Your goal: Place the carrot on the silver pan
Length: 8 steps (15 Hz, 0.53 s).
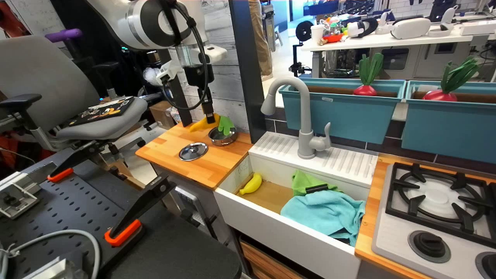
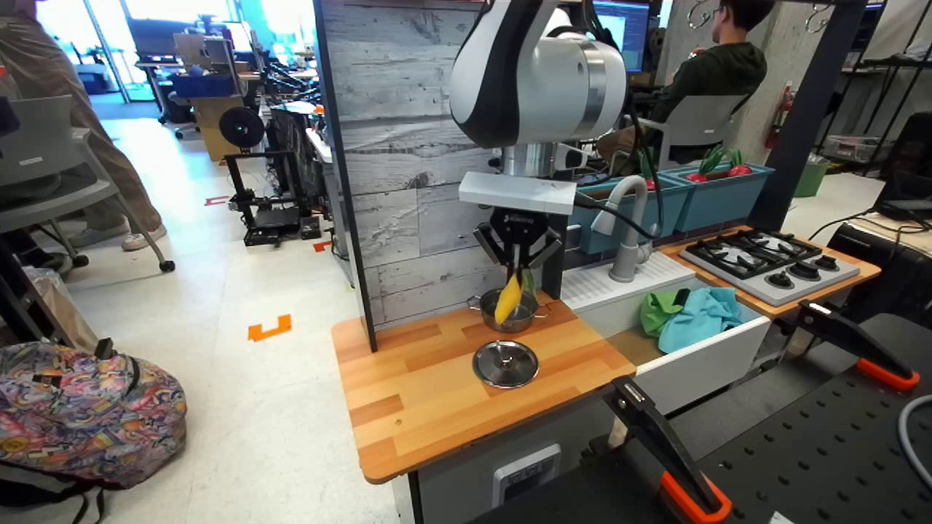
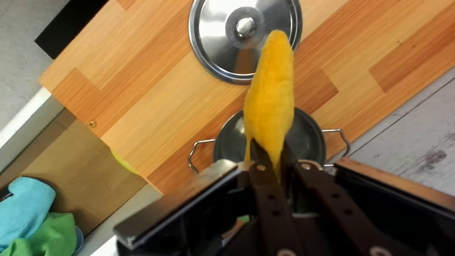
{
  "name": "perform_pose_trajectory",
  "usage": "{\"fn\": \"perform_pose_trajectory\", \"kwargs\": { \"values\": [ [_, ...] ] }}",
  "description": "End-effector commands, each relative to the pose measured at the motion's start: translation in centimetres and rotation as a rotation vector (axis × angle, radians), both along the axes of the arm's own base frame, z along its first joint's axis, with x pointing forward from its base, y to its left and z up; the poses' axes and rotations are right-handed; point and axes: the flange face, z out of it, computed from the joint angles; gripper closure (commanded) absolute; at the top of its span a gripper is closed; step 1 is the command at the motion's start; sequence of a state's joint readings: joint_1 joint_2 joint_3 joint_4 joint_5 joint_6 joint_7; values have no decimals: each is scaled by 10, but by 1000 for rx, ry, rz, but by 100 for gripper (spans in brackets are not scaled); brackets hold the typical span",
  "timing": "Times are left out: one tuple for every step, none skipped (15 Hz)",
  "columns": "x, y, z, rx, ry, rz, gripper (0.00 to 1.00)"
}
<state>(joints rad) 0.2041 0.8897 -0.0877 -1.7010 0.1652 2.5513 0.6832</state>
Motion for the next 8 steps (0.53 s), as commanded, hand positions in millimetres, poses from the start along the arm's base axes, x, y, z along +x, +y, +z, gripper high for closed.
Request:
{"fn": "perform_pose_trajectory", "kwargs": {
  "values": [
    [9,-11,-14,44,3,-85,97],
    [10,-14,-18,53,10,-101,97],
    [11,-17,-23,57,15,-118,97],
    [11,-19,-26,59,19,-134,97],
    [12,-21,-30,60,20,-145,97],
    [13,-21,-33,59,22,-157,97],
    [14,-22,-35,59,22,-168,97],
    [14,-22,-36,61,22,-177,97]
  ]
}}
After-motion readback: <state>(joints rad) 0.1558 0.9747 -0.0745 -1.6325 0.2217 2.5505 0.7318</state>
